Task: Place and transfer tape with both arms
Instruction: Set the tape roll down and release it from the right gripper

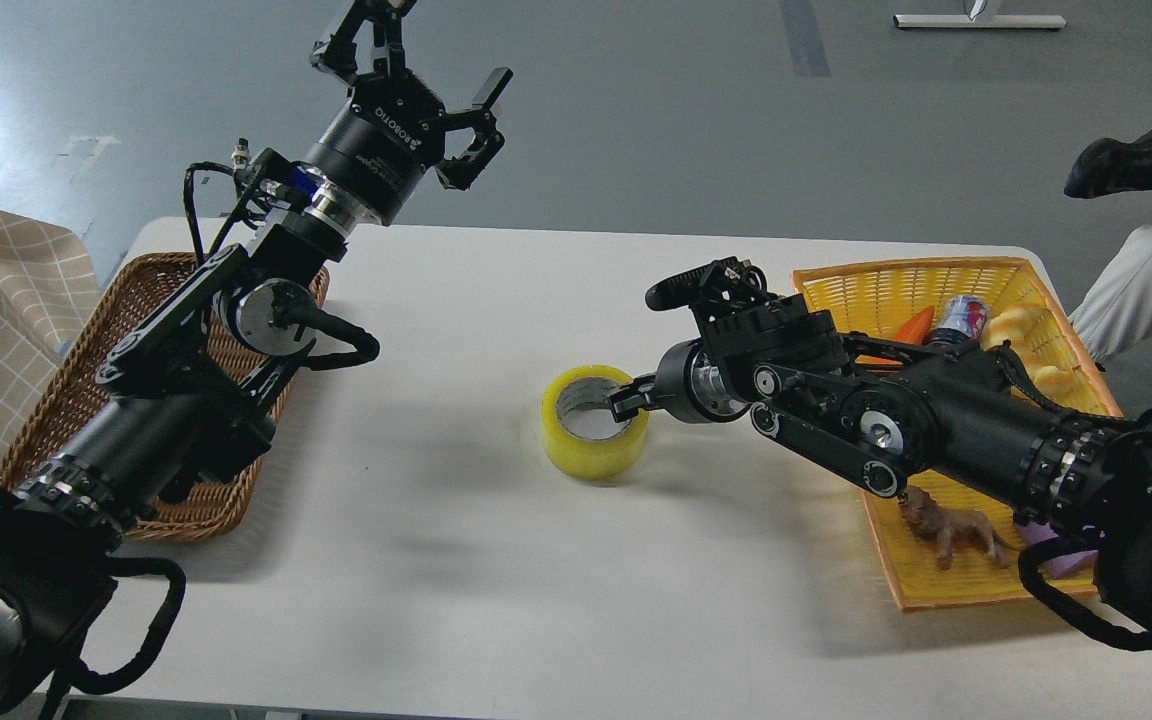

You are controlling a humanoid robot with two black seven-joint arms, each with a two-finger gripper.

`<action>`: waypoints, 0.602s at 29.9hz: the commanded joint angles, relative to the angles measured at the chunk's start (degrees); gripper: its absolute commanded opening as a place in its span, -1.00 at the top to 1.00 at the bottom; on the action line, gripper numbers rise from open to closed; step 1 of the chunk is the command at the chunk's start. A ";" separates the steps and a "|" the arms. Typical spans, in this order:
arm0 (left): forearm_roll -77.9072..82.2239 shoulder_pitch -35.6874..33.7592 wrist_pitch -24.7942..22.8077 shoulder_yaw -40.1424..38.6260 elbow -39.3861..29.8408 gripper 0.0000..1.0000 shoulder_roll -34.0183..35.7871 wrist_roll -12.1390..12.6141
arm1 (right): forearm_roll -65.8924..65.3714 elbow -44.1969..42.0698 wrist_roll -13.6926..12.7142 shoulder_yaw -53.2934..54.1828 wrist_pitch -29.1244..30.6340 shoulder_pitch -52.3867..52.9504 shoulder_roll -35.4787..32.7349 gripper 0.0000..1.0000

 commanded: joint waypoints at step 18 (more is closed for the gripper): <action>0.07 -0.09 0.00 0.00 0.09 -0.96 0.19 0.08 | 0.35 9.23 0.00 1.06 0.00 2.01 0.00 -0.95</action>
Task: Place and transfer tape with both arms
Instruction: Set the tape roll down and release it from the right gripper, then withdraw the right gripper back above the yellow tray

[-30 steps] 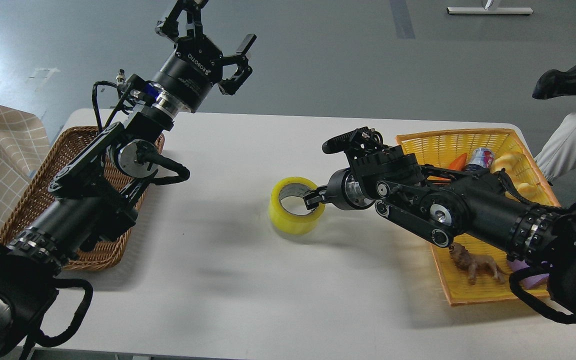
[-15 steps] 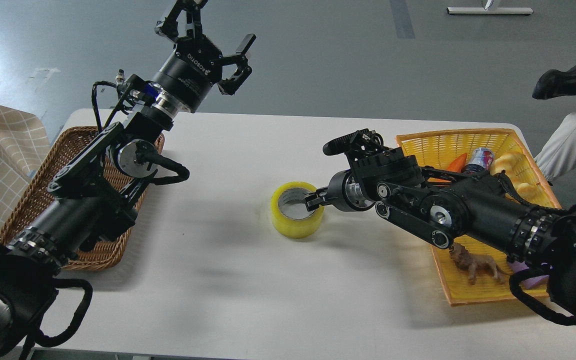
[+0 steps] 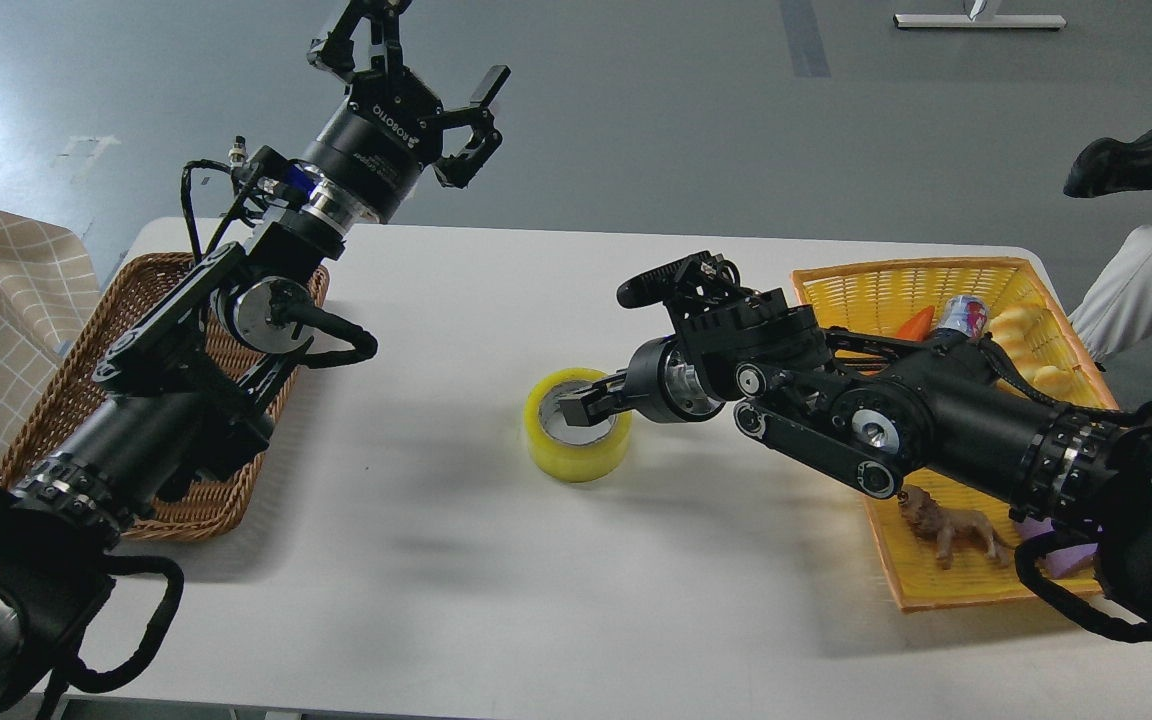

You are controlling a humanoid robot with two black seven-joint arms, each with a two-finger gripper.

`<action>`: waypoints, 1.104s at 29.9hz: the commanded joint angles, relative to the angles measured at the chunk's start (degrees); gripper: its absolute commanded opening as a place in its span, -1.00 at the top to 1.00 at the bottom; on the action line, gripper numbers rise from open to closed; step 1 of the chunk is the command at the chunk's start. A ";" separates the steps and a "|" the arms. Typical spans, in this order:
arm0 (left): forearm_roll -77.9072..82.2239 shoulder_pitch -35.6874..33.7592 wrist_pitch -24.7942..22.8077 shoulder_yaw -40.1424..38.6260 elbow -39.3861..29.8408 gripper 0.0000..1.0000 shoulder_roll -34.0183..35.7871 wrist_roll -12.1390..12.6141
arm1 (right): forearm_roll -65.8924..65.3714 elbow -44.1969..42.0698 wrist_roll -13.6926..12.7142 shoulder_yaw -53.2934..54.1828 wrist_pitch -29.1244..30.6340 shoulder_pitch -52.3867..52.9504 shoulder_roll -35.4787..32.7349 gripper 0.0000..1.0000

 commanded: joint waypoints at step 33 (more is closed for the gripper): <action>0.07 0.25 0.00 0.17 0.12 -0.96 0.87 -0.01 | 7.10 23.38 2.55 34.79 0.00 -9.70 -30.48 -0.99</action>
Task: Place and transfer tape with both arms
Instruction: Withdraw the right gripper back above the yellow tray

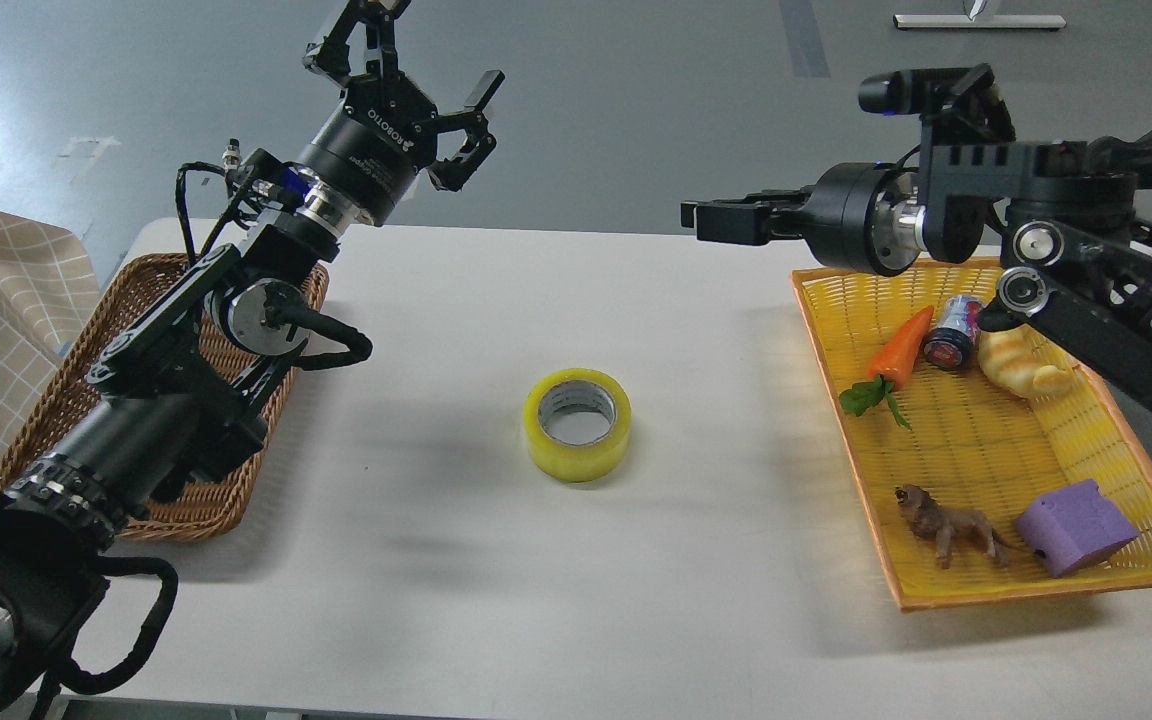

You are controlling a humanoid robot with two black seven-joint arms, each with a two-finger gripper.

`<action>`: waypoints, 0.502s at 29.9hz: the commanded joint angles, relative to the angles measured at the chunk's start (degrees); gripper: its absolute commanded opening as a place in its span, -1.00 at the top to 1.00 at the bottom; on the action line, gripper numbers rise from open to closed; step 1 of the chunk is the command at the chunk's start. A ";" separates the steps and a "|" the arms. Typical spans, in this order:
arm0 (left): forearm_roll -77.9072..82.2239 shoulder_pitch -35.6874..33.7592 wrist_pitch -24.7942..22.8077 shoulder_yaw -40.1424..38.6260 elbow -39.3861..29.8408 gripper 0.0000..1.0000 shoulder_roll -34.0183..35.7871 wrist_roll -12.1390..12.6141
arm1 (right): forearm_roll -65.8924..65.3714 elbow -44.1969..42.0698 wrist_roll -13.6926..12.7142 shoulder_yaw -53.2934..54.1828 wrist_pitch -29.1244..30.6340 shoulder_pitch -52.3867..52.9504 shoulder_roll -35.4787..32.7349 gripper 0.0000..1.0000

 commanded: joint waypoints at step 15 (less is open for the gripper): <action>0.00 -0.18 0.00 0.08 -0.01 -0.96 -0.02 0.13 | 29.19 -3.67 3.27 38.04 0.00 -17.66 2.64 -0.99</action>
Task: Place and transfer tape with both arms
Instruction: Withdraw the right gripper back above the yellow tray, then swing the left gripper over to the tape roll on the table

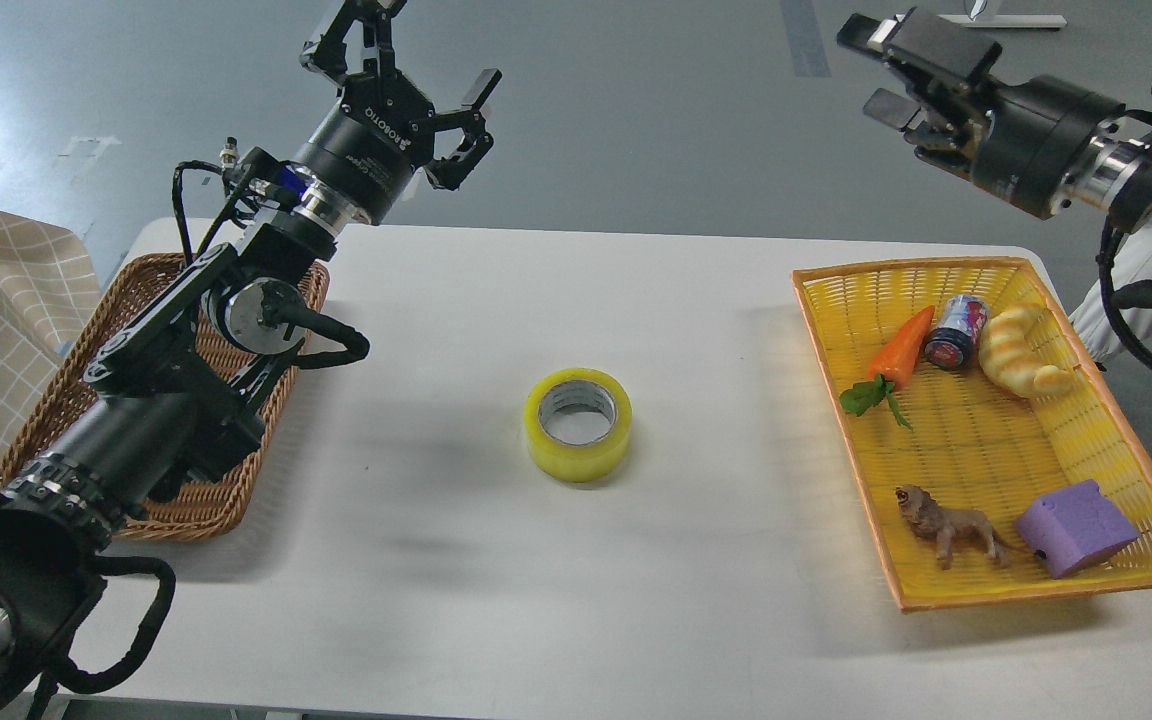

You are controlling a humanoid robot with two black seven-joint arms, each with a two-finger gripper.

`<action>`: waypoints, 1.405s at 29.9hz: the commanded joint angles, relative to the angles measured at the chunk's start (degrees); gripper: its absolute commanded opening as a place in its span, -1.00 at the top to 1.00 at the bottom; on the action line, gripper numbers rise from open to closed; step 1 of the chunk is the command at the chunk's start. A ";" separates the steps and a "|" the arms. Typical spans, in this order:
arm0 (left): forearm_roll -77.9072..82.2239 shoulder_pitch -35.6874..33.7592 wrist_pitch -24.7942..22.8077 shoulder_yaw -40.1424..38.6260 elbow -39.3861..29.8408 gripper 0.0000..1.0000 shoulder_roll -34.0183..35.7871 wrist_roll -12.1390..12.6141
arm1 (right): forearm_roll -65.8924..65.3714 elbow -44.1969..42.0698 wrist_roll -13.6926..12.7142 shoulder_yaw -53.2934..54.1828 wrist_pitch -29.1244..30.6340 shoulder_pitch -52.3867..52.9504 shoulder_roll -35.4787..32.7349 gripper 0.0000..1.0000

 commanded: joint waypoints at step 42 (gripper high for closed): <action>27.49 -0.35 0.00 0.00 -3.60 -0.96 -0.53 -5.49 | 29.75 -14.01 0.03 31.02 0.00 -6.80 28.47 -0.99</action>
